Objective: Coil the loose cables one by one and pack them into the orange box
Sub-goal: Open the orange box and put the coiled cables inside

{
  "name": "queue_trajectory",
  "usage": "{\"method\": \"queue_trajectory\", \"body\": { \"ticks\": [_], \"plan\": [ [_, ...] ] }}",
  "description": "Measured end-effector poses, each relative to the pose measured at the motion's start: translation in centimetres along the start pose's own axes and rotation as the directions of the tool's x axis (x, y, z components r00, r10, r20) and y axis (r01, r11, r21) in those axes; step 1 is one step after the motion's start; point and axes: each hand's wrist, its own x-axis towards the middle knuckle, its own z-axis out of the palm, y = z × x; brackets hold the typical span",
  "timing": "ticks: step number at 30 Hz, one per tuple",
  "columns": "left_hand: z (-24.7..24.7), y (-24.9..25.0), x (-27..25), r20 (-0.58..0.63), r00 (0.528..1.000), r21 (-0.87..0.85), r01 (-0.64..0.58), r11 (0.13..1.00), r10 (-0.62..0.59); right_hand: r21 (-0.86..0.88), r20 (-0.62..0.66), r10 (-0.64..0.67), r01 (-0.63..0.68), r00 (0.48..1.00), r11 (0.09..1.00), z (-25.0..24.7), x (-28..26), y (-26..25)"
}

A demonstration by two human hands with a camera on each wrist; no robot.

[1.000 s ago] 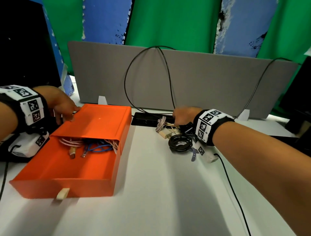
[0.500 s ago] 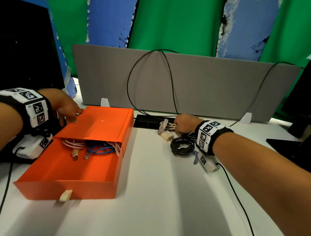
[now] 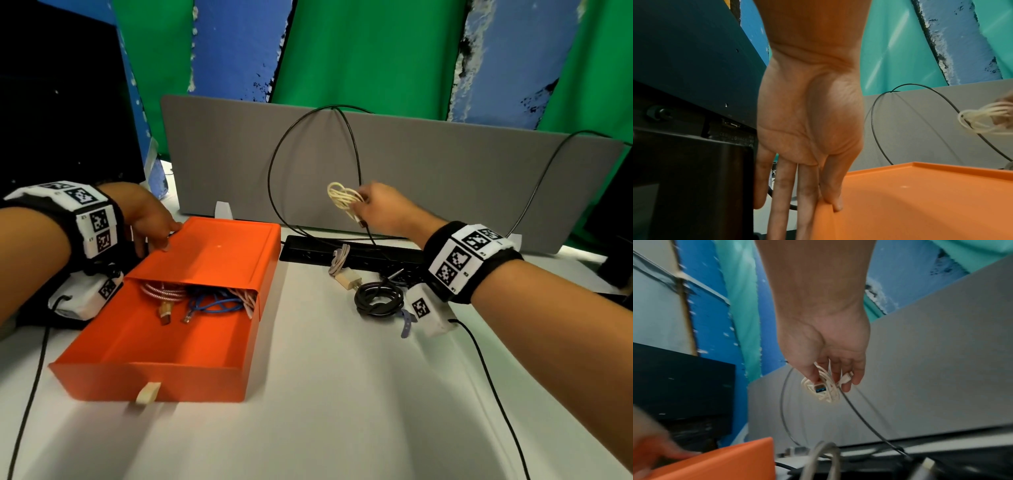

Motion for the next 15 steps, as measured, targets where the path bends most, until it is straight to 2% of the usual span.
{"method": "queue_trajectory", "body": {
  "ticks": [2, 4, 7, 9, 11, 13, 15],
  "plan": [
    [0.2, 0.2, -0.2, 0.005, 1.0, 0.0, -0.018, 1.0, 0.018, -0.031, -0.06, -0.157, 0.155, 0.986, 0.987, -0.6, -0.8, -3.6],
    [0.3, 0.4, -0.5, -0.004, 0.999, -0.009, -0.044, 0.999, 0.044, -0.068, -0.066, -0.307, 0.302, 0.95, 0.951, -0.5, -1.6, -7.6],
    [0.3, -0.2, -1.3, 0.032, 0.997, 0.034, -0.077, 0.996, 0.076, -0.039, 0.043, -0.508, 0.509, 0.86, 0.86, 1.2, -3.4, -13.4],
    [0.3, -1.0, -1.5, -0.028, 0.998, -0.041, -0.053, 0.998, 0.052, -0.012, 0.124, -0.613, 0.619, 0.78, 0.785, 3.2, -4.5, -16.6],
    [0.5, -1.2, -1.6, -0.101, 0.995, -0.087, -0.03, 0.996, 0.022, -0.025, 0.201, -0.669, 0.686, 0.716, 0.727, 5.8, -5.2, -19.2],
    [0.8, -0.4, -2.0, -0.006, 1.0, -0.059, -0.021, 0.998, 0.021, -0.104, 0.285, -0.67, 0.716, 0.686, 0.69, 8.3, -5.6, -21.1],
    [0.6, 0.2, -1.8, 0.056, 0.996, -0.023, -0.061, 0.998, 0.063, -0.193, 0.364, -0.63, 0.717, 0.686, 0.67, 10.0, -6.0, -22.2]
  ]
}}
